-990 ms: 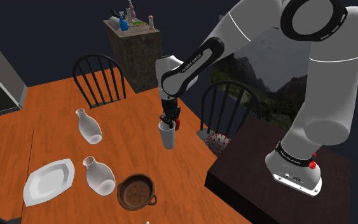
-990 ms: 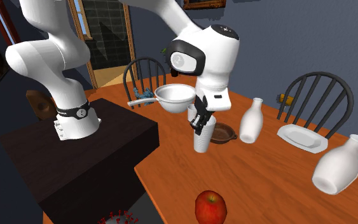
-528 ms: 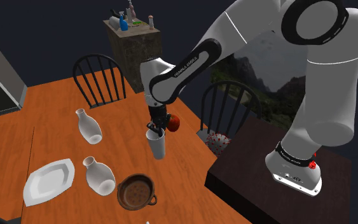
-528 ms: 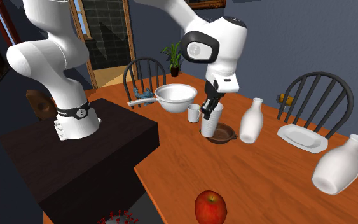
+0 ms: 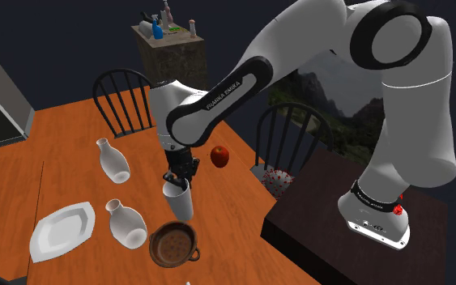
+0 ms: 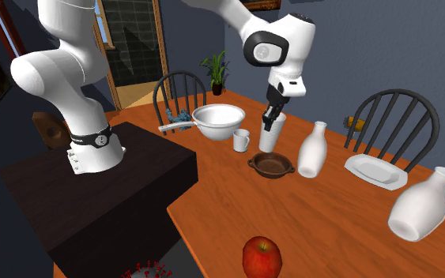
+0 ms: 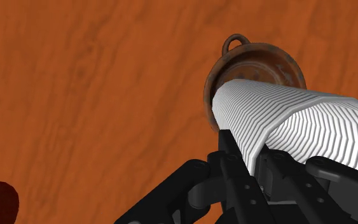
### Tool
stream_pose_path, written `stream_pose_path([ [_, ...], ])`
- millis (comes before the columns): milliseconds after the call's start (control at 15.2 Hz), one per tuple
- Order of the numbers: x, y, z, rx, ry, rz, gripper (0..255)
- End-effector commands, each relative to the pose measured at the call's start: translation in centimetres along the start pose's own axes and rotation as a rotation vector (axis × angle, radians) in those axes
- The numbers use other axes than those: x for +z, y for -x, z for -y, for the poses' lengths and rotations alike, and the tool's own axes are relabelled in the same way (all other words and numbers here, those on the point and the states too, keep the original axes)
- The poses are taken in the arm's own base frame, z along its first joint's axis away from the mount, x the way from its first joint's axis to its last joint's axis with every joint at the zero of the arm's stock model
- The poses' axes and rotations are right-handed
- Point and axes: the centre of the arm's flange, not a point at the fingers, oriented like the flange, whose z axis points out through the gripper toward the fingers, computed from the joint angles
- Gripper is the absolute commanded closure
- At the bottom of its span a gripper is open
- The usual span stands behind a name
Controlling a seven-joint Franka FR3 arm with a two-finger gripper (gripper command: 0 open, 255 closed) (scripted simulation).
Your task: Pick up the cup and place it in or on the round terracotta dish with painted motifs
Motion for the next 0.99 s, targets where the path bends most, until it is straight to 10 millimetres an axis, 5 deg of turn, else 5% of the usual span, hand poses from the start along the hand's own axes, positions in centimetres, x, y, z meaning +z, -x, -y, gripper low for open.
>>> stream_pose_path([
  [0,-0.5,0.3,2.6,0.002,0.000,0.000,255],
  [264,-0.8,0.9,7.5,0.002,0.000,0.000,255],
  [924,4.4,-0.1,7.0,0.002,0.000,0.000,255],
])
